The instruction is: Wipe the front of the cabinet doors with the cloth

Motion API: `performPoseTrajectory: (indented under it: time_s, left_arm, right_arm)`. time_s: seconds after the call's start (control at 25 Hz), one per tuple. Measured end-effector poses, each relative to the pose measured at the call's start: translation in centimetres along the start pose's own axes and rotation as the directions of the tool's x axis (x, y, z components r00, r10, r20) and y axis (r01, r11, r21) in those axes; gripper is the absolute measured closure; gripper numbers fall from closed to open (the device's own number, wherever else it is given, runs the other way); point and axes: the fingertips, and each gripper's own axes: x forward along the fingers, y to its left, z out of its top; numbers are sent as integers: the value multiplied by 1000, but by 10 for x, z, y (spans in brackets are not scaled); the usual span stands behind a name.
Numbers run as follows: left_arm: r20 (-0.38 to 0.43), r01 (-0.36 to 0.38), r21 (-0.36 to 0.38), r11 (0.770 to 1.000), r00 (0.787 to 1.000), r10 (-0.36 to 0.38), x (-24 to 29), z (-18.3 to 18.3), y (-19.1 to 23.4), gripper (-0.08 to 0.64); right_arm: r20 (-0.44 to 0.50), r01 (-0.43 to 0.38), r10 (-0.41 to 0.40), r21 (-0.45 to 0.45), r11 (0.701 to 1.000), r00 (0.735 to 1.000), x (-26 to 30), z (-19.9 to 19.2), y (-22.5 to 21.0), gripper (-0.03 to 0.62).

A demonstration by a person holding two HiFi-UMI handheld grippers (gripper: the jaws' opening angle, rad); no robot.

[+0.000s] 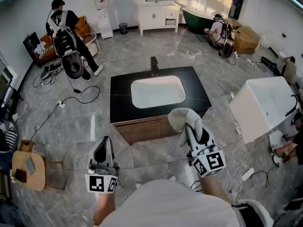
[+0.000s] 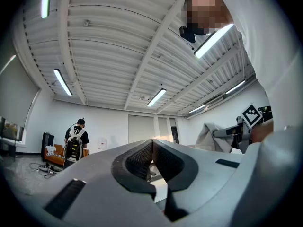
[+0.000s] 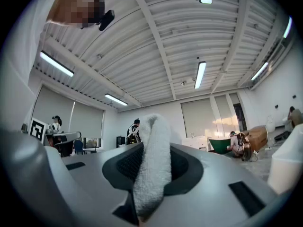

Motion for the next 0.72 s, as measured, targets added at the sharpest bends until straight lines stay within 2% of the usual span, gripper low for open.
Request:
performPoseTrajectory:
  time_s: [0.36,0.72]
  left_arm:
    - [-41,-49,0,999,998,48,-11,-32,19,543]
    - [-41,-75,-20,997,996,74,-12,-40,27,543]
  right_arm:
    - [-49,4,-4,2,1000,999,13,-23,1,486]
    - [-54,14,-16,-31,999,998,23,-24,-2,486]
